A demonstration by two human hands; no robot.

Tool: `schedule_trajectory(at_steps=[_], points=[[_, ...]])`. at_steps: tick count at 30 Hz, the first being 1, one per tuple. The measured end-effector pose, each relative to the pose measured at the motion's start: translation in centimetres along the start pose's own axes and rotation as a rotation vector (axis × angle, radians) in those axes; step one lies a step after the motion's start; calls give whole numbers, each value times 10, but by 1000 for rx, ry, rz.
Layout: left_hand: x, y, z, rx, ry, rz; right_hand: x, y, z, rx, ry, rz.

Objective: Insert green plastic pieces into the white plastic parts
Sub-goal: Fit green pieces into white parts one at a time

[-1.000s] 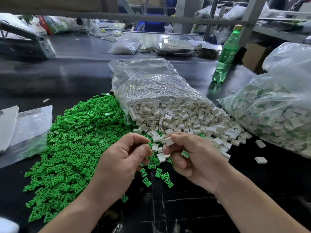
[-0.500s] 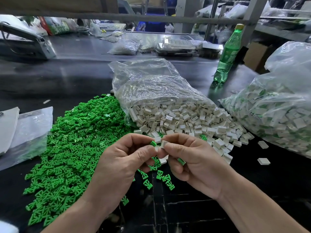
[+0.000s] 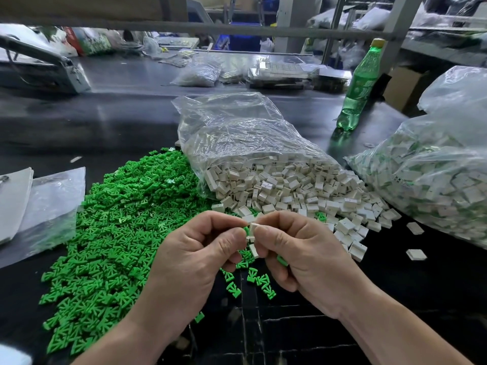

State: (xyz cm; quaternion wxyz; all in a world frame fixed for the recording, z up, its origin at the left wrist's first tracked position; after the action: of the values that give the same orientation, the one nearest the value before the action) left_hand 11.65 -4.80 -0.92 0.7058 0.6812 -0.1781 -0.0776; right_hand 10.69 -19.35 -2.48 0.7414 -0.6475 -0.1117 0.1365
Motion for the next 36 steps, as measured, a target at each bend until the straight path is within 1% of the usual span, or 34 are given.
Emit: schedule_trajectory(at_steps=[2,5,9,11,16,19,20,21,23,24,26,29,33,36], points=[[-1,1,-4,11,23,11,-1,-2,3,-5,-15,-5],[-1,2,-4,96,6,14,-3,-5,8,-54,-54,-31],[-2,4,-1,138,-6,20,-3,-4,8,-50,-35,-21],[-2,4,-2,121,11,28,-3,-5,8,-41,-34,-18],[-3,6,-1,178,7,43,-4,-5,5,-82,-20,-20],[-3,6,-2,167,-7,35,-5,-5,7,-122,-29,-7],[-2,4,-2,102,-29,10,-5,-5,8,-117,-33,1],[-1,0,1,-22,-67,-39,-5,-5,10,-92,-50,10],[-2,-8,15,-334,-194,-151,-6,-5,17,6,-117,27],[-3,-9,23,-454,-256,-191,-6,-4,21,62,-148,37],[-5,-10,33,-598,-337,-246,-7,-1,25,155,-180,62],[-7,-11,38,-699,-382,-313,-8,1,27,187,-194,106],[-7,-13,37,-712,-385,-364,-8,-2,28,128,-208,117],[-7,-16,36,-713,-368,-382,-8,0,29,143,-214,127]])
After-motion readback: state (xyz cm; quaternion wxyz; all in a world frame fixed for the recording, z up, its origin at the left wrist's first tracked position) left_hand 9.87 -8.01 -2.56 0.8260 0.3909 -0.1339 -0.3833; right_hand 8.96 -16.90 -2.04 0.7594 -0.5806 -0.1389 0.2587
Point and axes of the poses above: each hand's wrist, its own x-axis towards the middle knuckle, its own z-axis out of the palm, y = z × x, the point moved 9 cm from there along x, towards the middle knuckle, and after that the axes turned 7 degrees about -y, right-handed, at the moved point
